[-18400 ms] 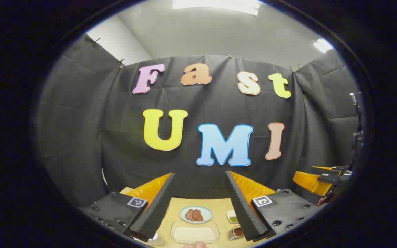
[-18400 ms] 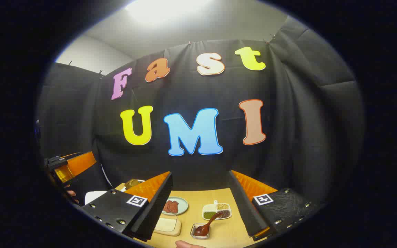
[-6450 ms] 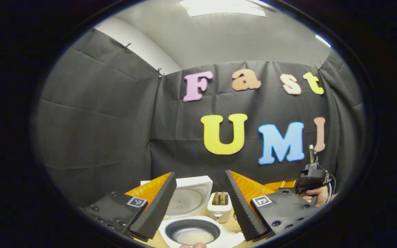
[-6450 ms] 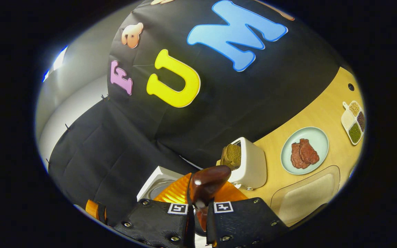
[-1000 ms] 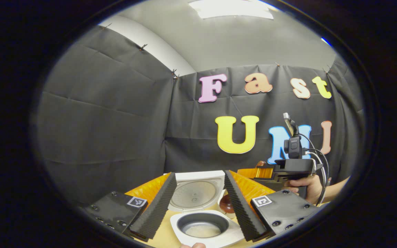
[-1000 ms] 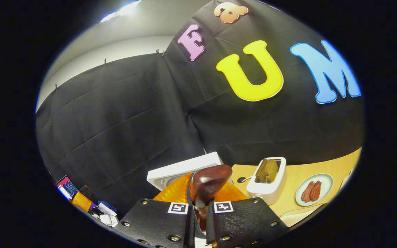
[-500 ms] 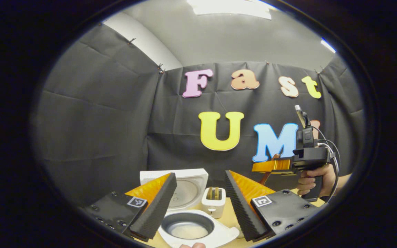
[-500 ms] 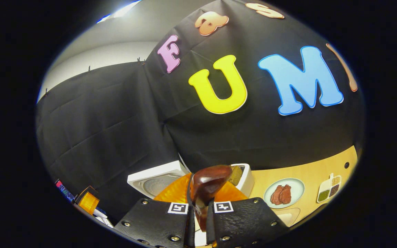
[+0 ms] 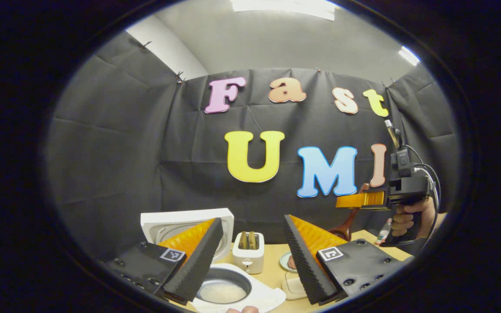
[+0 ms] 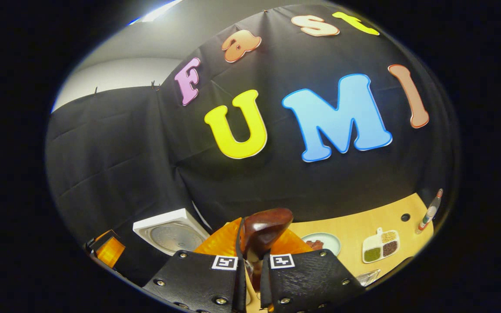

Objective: Close the left gripper, press the button to open the rice cooker; take a wooden spoon from the chopstick holder with the right hand, scoop a spoonful of rice and pour it into the rice cooker, then put the wooden spoon back into the chopstick holder.

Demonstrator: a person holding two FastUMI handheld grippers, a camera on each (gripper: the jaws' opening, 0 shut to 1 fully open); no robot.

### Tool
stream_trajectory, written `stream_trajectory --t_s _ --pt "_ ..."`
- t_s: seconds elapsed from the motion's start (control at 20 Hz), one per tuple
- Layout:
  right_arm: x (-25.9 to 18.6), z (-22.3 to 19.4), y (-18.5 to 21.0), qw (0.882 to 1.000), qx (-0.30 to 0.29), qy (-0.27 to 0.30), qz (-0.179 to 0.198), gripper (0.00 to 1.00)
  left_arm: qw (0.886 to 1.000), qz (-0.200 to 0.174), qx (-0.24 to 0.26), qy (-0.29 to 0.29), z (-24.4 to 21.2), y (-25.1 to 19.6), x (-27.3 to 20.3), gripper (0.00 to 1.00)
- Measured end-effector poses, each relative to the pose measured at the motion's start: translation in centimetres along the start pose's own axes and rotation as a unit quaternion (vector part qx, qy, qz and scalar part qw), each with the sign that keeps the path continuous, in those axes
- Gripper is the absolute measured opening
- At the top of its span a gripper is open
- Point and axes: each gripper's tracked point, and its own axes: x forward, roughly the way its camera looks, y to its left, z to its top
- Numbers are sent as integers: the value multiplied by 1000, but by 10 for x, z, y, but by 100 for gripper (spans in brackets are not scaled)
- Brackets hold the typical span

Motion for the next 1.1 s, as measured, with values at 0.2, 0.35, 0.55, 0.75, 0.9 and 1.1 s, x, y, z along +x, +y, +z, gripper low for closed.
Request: stream_trajectory --t_s 0.2,0.35,0.55,0.75,0.9,1.1 --pt "-17 3 -52 999 2 -15 -47 13 1000 -18 2 0 0 -15 12 96" --pt "-25 5 -88 996 11 -17 -82 13 1000 -24 5 0 -1 -21 20 96" --pt "-36 4 -120 994 18 -18 -110 13 1000 -29 3 0 -2 -30 28 96" --pt "-47 -3 -150 990 2 -14 -140 13 999 -33 4 5 -7 -39 35 94" --pt "-54 -9 -167 986 4 -6 -164 13 999 -33 11 1 -4 -47 37 94" --pt "-57 -26 -193 983 14 7 -182 13 999 -32 14 0 -3 -53 40 94"
